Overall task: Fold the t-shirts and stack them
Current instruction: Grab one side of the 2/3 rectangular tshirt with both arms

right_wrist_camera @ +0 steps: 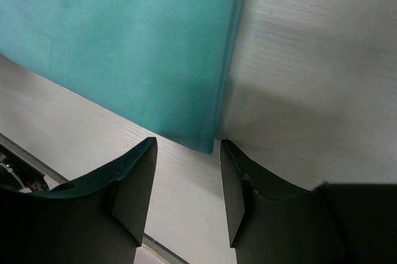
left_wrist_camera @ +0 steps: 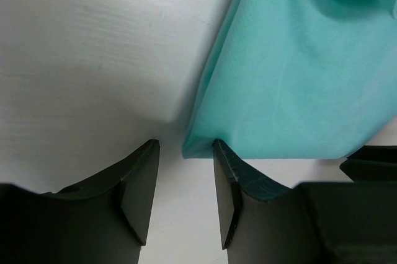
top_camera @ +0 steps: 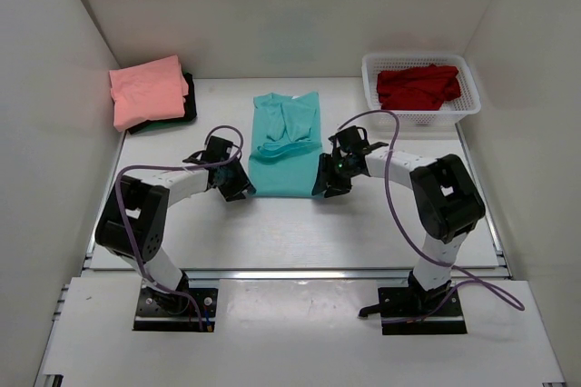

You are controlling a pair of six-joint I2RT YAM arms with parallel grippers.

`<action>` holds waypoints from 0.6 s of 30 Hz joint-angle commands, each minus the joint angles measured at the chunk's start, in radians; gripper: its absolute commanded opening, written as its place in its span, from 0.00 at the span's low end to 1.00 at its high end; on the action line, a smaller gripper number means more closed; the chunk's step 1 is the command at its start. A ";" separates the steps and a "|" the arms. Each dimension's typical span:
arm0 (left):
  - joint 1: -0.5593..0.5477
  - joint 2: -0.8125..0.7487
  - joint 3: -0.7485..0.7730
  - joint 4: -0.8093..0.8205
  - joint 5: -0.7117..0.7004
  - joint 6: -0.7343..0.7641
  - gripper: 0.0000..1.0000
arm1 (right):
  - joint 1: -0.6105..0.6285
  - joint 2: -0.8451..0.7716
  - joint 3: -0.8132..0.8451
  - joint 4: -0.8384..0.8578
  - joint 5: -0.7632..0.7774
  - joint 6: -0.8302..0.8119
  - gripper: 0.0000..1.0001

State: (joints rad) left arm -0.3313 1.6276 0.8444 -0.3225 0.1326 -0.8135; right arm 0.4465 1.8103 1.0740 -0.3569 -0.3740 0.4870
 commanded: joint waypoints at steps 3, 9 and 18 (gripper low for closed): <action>-0.009 0.063 0.041 0.039 -0.008 -0.019 0.51 | 0.031 0.066 0.026 0.019 0.003 0.025 0.39; 0.011 0.117 0.076 0.056 0.050 -0.033 0.00 | 0.017 0.077 0.084 -0.040 -0.022 -0.001 0.00; -0.020 -0.107 0.093 -0.056 0.085 -0.067 0.00 | -0.046 -0.153 0.104 -0.173 -0.071 -0.079 0.00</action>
State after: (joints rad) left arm -0.3412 1.6482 0.9360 -0.3485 0.1947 -0.8631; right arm 0.4480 1.7786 1.2018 -0.5125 -0.4057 0.4305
